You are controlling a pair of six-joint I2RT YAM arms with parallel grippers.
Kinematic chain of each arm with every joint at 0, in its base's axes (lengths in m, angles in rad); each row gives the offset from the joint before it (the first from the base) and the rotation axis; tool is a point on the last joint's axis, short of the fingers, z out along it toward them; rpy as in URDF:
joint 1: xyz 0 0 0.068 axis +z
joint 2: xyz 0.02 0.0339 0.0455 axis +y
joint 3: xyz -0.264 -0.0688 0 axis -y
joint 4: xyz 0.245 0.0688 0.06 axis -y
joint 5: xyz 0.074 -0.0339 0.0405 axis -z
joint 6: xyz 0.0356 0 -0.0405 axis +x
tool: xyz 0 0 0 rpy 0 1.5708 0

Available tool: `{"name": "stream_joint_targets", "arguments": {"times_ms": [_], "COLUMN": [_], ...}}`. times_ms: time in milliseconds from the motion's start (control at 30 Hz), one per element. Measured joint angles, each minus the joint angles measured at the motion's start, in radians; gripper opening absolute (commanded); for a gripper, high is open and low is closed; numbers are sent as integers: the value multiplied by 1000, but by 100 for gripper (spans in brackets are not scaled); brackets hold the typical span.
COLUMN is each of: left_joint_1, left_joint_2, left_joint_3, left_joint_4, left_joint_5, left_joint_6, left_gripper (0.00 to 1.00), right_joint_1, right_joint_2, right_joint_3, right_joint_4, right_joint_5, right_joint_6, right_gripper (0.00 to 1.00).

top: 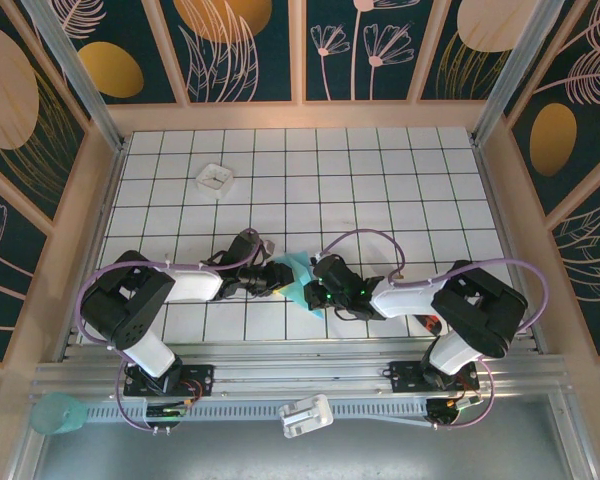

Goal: Fold a paper plane with a square sheet of paper (pick it up from the middle)
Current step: Fourth fold the wing at the center of the table.

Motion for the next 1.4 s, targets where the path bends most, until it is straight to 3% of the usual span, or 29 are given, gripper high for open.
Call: {"name": "stream_joint_targets", "arguments": {"times_ms": [767, 1400], "left_joint_1": [8, 29], "left_joint_2": [-77, -139], "left_joint_3": [88, 116], "left_joint_4": [-118, -168], "left_joint_5": [-45, -87], "left_joint_6": [113, 124], "left_gripper": [40, 43], "right_joint_1": [-17, -8], "right_joint_2": [58, 64], "right_joint_3": [-4, 0], "right_joint_4": [108, 123], "right_joint_5": [-80, -89], "right_joint_6": [35, 39], "right_gripper": [6, 19]}}
